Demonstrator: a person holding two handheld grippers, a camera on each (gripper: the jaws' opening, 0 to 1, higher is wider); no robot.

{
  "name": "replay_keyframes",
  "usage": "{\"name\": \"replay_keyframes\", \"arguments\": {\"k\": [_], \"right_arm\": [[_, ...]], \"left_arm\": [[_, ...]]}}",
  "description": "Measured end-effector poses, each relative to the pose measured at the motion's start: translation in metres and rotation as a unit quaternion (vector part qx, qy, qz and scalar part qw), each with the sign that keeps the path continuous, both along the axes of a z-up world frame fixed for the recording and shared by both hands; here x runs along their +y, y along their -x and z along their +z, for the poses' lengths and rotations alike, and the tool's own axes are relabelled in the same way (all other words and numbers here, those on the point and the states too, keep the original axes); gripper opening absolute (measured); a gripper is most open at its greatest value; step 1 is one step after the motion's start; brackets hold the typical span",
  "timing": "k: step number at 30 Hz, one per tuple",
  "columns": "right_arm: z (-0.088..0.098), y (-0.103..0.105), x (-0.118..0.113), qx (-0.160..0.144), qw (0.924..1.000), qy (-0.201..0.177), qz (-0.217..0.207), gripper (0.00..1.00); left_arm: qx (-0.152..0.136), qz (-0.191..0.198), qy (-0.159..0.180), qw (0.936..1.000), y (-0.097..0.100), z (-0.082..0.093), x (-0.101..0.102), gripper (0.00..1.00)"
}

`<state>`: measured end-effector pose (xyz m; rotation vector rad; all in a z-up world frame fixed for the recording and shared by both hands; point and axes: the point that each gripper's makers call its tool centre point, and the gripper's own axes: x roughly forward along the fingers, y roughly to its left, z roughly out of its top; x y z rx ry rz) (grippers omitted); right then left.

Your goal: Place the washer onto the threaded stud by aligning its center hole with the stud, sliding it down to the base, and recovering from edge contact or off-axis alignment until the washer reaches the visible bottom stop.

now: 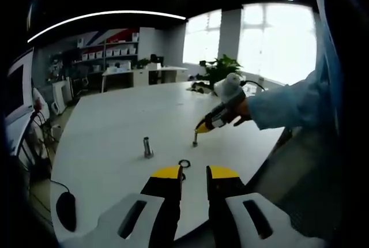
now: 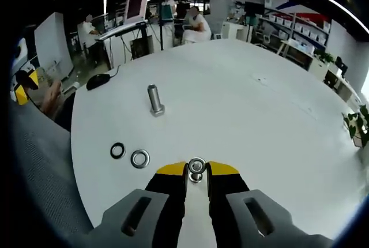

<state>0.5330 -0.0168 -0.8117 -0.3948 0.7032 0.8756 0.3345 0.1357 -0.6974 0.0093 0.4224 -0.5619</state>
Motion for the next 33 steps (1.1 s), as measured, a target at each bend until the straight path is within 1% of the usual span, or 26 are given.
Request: {"name": "replay_keyframes", "arguments": {"k": [8,11,15,19,24,27,29,32,33], "right_arm": [[-0.007,0.001,0.0,0.009,1.0,0.003,0.0,0.15],[-0.009,0.002,0.0,0.015,0.9999,0.005,-0.001,0.17],[-0.003,0.005,-0.002,0.01,0.9999,0.0,-0.004,0.17],[0.009,0.004,-0.01,-0.001,0.9997,-0.012,-0.022,0.18],[0.031,0.005,-0.022,-0.022,0.9982,-0.032,-0.046,0.18],[0.053,0.004,-0.029,-0.045,0.9956,-0.053,-0.063,0.18],[0.075,0.006,-0.032,-0.059,0.9912,-0.084,-0.083,0.18],[0.098,0.011,-0.038,-0.079,0.9866,-0.102,-0.1,0.18],[0.109,0.014,-0.042,-0.089,0.9846,-0.107,-0.106,0.18]], "left_arm": [[0.001,-0.001,0.0,1.0,0.0,0.0,0.0,0.15],[0.001,-0.001,0.0,1.0,0.0,0.0,0.0,0.15],[0.001,-0.001,-0.001,1.0,0.0,0.0,0.0,0.15],[0.001,-0.001,-0.001,1.0,0.0,0.0,0.0,0.15],[-0.001,-0.001,-0.001,1.0,0.0,0.001,0.0,0.15],[-0.003,-0.001,0.0,1.0,0.0,0.001,0.0,0.15],[-0.006,-0.002,0.001,1.0,0.0,0.002,0.0,0.15],[-0.012,-0.003,0.001,0.9999,-0.001,0.004,-0.001,0.15],[-0.014,-0.005,0.001,0.9999,0.0,0.005,-0.002,0.15]]}}
